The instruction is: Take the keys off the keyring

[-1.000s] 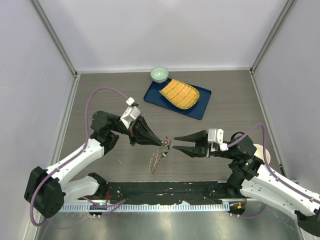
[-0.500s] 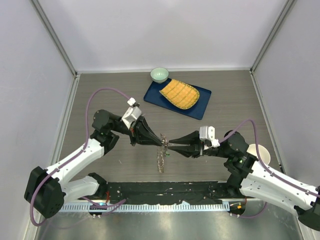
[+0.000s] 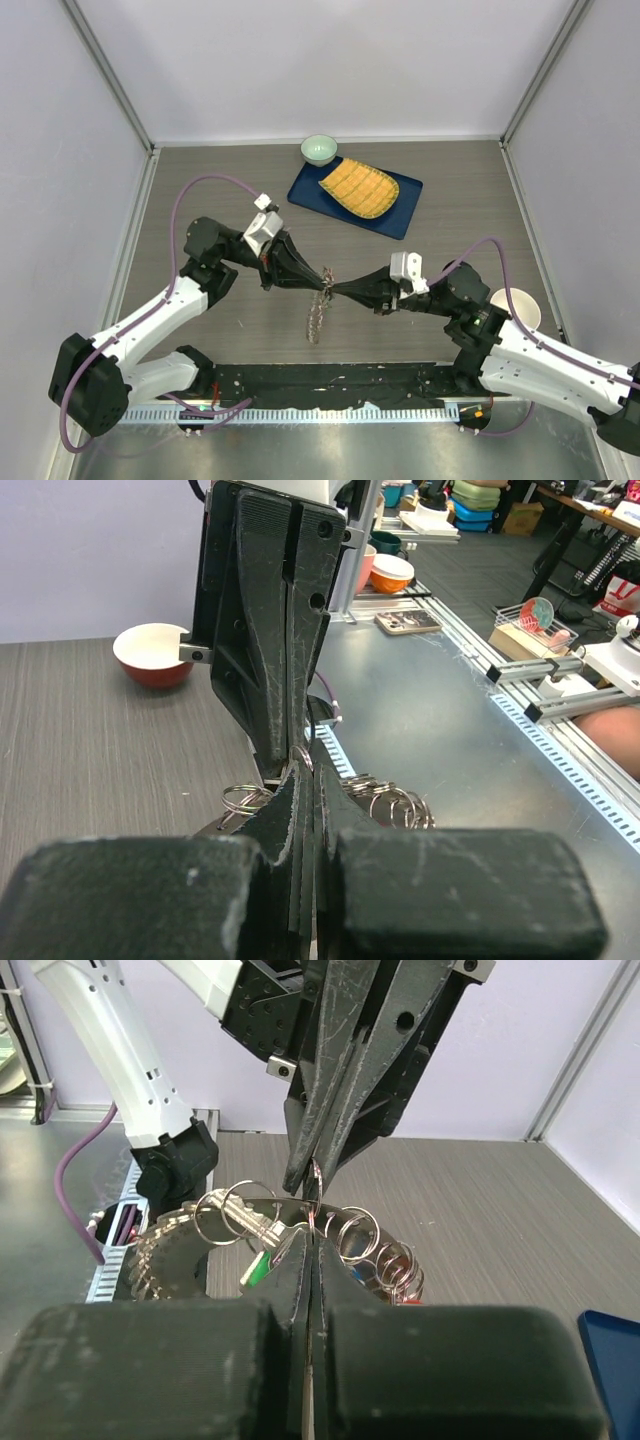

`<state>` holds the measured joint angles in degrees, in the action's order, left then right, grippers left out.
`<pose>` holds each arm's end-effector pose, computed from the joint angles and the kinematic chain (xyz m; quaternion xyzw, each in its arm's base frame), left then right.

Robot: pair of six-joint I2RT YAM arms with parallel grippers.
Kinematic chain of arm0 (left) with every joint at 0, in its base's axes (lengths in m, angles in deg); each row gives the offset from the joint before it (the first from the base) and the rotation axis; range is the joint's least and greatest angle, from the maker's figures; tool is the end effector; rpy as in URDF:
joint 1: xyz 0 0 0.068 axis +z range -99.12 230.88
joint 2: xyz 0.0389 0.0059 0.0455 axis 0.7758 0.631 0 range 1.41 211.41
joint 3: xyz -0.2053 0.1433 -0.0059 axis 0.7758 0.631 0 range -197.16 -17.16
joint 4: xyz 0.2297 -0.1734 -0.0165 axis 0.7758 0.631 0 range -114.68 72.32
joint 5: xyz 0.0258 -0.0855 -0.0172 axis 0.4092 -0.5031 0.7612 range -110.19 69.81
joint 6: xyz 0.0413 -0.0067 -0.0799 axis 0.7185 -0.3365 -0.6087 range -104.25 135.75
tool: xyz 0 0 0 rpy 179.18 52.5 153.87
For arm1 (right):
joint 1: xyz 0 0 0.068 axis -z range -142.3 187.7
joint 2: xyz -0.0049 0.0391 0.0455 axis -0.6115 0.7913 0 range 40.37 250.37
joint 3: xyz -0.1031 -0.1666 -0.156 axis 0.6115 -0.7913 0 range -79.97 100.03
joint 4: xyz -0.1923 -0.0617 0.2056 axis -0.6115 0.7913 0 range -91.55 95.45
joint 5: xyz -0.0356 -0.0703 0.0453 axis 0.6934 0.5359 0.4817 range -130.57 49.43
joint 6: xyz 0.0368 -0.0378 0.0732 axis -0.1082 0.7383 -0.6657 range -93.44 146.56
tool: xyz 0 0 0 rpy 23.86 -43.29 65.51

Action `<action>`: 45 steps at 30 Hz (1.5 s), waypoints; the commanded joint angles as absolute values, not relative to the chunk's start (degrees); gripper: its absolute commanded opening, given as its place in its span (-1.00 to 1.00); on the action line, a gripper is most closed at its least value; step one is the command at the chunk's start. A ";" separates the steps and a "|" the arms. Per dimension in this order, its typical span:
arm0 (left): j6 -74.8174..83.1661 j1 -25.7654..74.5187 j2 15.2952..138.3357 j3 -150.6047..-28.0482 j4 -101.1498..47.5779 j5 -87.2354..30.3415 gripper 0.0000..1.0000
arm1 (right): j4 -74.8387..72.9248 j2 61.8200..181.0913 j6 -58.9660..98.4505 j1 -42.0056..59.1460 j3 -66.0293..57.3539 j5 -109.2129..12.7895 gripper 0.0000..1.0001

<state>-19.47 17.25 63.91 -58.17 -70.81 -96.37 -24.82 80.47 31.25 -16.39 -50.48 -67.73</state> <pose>0.1815 -0.2148 0.3216 0.5133 0.4321 -0.6493 0.3581 0.1213 0.2303 0.3092 -0.4578 0.4392 0.4504 0.6282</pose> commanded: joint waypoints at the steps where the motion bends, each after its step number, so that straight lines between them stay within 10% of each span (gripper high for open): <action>1: -18.70 17.04 61.97 -61.19 -73.02 -96.12 -1.00 | -24.58 79.66 32.27 -16.53 -48.24 -61.50 -0.99; 25: -22.13 17.04 63.11 -61.28 -79.00 -94.36 -1.00 | -23.01 81.69 31.48 -16.71 -47.37 -60.44 -0.99; 33: -21.78 17.04 63.11 -61.19 -78.47 -94.72 -1.00 | -15.01 75.36 36.74 -16.62 -44.73 -56.47 -0.47; 45: -21.16 17.04 62.93 -61.72 -77.24 -94.98 -1.00 | -19.74 79.13 37.46 -16.62 -44.29 -70.10 -0.38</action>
<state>-22.22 17.18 63.73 -58.78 -75.10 -95.49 -15.53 77.11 37.80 -16.56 -46.21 -65.63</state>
